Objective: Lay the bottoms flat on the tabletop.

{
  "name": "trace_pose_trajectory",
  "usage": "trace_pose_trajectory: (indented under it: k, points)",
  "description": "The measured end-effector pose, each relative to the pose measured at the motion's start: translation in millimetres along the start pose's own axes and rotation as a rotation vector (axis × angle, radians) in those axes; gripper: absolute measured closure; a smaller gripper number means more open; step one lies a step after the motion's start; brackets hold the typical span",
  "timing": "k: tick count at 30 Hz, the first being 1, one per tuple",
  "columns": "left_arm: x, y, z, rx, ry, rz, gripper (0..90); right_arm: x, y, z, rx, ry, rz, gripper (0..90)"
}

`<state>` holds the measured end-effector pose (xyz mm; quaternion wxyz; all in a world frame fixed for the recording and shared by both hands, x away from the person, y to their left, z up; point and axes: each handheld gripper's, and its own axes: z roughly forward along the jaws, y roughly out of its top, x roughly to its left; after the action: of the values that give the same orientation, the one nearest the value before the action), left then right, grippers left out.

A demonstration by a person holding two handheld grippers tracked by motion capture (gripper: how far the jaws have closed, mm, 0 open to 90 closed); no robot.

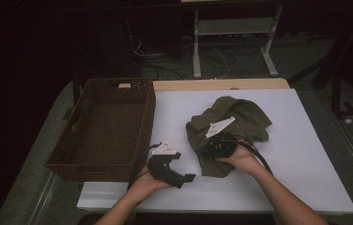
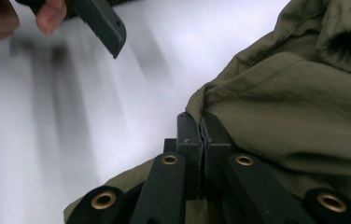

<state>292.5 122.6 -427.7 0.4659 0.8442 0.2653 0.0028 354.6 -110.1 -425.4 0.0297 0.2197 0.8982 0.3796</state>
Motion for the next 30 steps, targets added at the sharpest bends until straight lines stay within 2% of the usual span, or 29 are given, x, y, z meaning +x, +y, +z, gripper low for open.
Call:
trace_pose_trajectory:
  k: [3,7,12,14,18,20,23,30]
  points:
    - [0.0,-0.1,-1.2,0.000,0.002,0.000,0.0,-2.0,-2.0,1.6,0.002,0.003,0.011,86.2]
    - [0.7,-0.4,-2.8,-0.002,0.003,0.001,0.0,-4.7,-1.9,-10.2,-0.031,0.012,0.027,72.5]
    - [0.5,-0.4,-3.3,-0.003,0.005,0.001,0.0,-10.7,-4.5,-39.5,-0.103,-0.021,0.051,54.5]
    - [0.5,-0.4,-2.9,-0.003,0.005,0.002,0.0,-15.7,-8.6,-56.2,-0.145,-0.057,0.074,51.1]
    - [0.3,-0.3,-2.4,-0.002,0.004,0.001,0.0,-29.8,-20.2,-86.1,-0.210,-0.113,0.132,48.3]
    - [0.5,-0.3,-2.1,-0.002,0.004,0.001,0.0,-36.9,-26.3,-97.5,-0.225,-0.139,0.162,48.1]
    - [0.5,-0.3,-2.1,-0.002,0.004,0.001,0.0,-49.5,-38.9,-114.8,-0.234,-0.204,0.200,48.0]
    - [0.4,-0.3,-2.3,-0.002,0.004,0.002,0.0,-72.9,-64.6,-133.9,-0.247,-0.263,0.297,51.6]
